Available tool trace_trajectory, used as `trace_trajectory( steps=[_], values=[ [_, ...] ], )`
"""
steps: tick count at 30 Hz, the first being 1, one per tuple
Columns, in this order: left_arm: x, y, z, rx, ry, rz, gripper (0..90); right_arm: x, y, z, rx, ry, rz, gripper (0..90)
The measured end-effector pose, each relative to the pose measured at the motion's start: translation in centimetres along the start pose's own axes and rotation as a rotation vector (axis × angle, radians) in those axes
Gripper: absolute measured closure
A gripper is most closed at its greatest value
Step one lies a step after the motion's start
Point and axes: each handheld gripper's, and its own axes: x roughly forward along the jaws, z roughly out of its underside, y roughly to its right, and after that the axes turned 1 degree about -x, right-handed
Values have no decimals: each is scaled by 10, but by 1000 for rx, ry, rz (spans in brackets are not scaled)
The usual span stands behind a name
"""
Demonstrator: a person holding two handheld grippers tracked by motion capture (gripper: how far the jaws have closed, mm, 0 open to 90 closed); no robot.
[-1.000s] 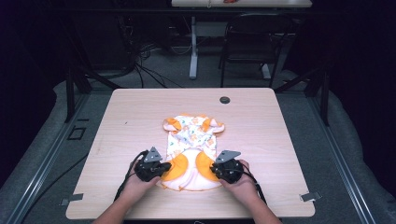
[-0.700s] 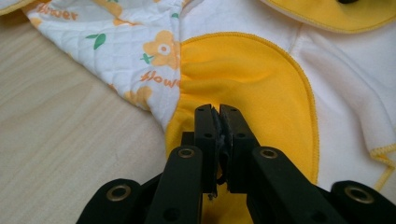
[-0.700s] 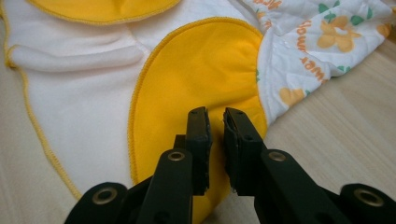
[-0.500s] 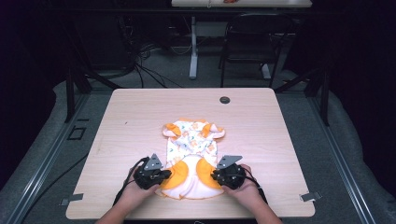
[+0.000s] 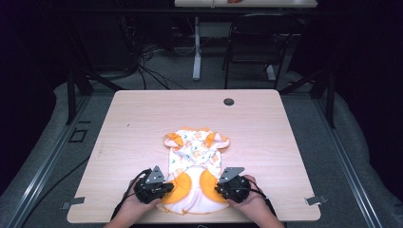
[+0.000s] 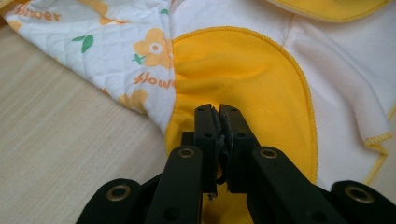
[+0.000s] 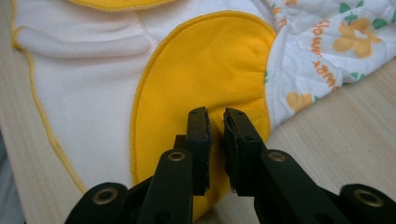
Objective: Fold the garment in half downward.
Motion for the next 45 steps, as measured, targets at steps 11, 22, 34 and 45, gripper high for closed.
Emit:
trace_trajectory(
  steps=[11, 22, 34, 45],
  values=[
    [-4, -14, -4, -81, 59, 34, 758, -4, 7, -5, 45, 29, -17, 747],
    [1, -48, -25, -150, 96, 29, 690, -7, 41, -17, 133, 81, 17, 733],
    [4, -77, -72, -96, 88, -4, 676, -5, 79, -49, 131, 69, 42, 707],
    [20, -103, -102, -129, 70, -34, 721, -3, 108, -84, 155, 77, 70, 726]
  ],
)
